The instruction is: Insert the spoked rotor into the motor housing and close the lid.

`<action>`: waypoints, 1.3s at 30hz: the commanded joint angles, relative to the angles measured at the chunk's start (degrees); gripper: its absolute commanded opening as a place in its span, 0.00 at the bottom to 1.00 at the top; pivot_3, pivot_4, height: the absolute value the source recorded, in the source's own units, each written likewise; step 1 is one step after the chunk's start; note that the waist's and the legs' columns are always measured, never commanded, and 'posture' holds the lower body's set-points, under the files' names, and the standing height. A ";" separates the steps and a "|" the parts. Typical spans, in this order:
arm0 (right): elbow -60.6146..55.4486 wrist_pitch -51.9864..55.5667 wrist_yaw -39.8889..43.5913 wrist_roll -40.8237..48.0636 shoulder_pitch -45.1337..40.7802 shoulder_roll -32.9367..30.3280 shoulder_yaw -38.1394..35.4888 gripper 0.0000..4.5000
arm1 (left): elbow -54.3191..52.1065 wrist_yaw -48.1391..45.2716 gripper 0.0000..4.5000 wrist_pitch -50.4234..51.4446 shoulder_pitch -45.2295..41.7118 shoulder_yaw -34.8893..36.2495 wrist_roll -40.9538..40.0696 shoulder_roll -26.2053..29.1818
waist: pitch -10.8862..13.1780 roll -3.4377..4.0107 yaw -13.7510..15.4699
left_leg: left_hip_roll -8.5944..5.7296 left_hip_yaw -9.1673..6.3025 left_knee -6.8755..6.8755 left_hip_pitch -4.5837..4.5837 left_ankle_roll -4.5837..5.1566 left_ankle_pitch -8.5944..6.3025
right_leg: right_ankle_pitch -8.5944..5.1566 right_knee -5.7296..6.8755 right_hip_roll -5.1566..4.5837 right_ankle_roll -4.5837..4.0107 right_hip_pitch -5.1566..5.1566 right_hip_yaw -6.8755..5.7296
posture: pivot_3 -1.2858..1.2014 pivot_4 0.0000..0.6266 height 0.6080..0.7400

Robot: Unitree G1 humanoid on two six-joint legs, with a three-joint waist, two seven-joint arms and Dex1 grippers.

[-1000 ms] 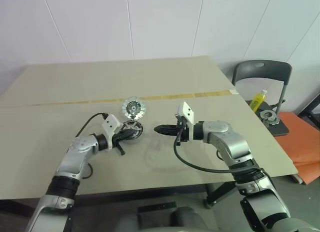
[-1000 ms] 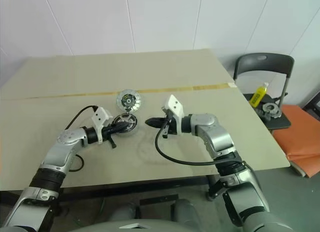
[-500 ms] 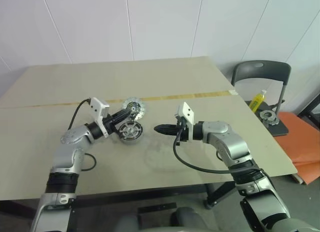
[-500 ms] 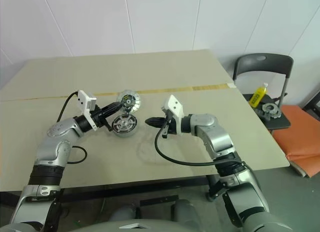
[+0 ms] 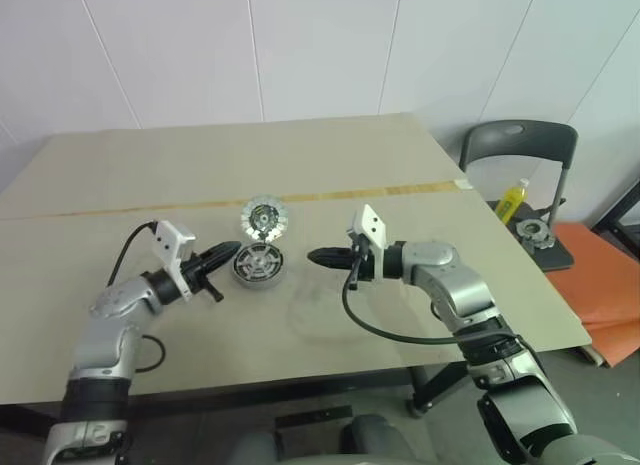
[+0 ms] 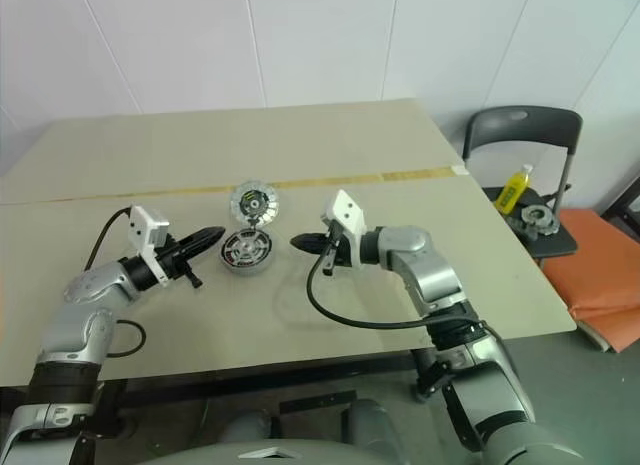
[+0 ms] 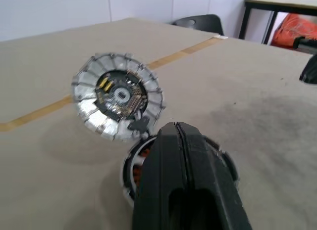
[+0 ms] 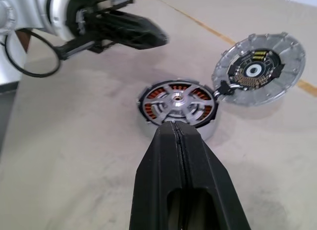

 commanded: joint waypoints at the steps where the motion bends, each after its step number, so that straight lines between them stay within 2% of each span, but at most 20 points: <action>1: 0.65 -1.83 0.63 -0.18 -2.53 0.98 0.29 0.00 | -3.12 0.26 0.01 -4.36 3.19 3.37 0.57 1.71 | 0.00 0.00 -0.01 | 0.01 0.00 0.00 0.00 0.00 0.00 | 0.01 0.00 -0.02 -0.03 -0.01 0.00 | 0.52 0.00 1.00; 6: 3.27 -3.26 2.22 -1.67 -4.26 2.21 2.62 0.00 | -4.06 0.39 0.01 -6.38 8.61 5.18 0.42 2.89 | 0.02 0.04 0.04 | 0.03 0.02 -0.05 -0.03 0.00 0.00 | 0.11 -0.03 -0.08 -0.21 -0.06 0.00 | 0.52 0.00 1.00; 11: 7.14 -5.98 4.66 -5.75 -9.18 4.14 7.37 0.00 | -5.18 1.71 0.01 -6.73 9.88 5.45 -0.06 2.36 | 0.04 0.06 -0.03 | 0.04 0.03 -0.04 -0.03 0.00 0.00 | 0.11 -0.02 -0.11 -0.21 -0.07 0.00 | 0.52 0.00 1.00; 21: 23.37 -18.70 6.22 -17.74 -23.47 7.69 14.84 0.71 | -6.09 3.39 0.00 -6.75 8.67 4.23 0.08 0.57 | 0.04 0.06 -0.06 | 0.02 0.05 -0.11 -0.05 -0.01 -0.01 | 0.12 -0.04 -0.09 -0.22 -0.10 -0.01 | 0.52 0.00 1.00; 30: 33.12 -28.17 13.72 -25.34 -31.65 9.15 20.73 0.71 | -7.30 3.09 0.00 -8.36 10.03 5.02 0.29 0.54 | 0.05 0.08 -0.11 | 0.03 0.05 -0.13 -0.05 0.00 0.00 | 0.12 -0.02 -0.06 -0.22 -0.12 -0.01 | 0.52 0.00 1.00; 39: 46.81 -38.20 10.27 -33.45 -38.32 14.13 23.73 0.71 | -9.24 4.53 0.00 -9.43 13.62 5.17 0.61 -0.20 | 0.07 0.12 -0.13 | 0.04 0.05 -0.17 -0.05 0.00 0.00 | 0.12 -0.01 -0.11 -0.24 -0.16 0.01 | 0.52 0.00 1.00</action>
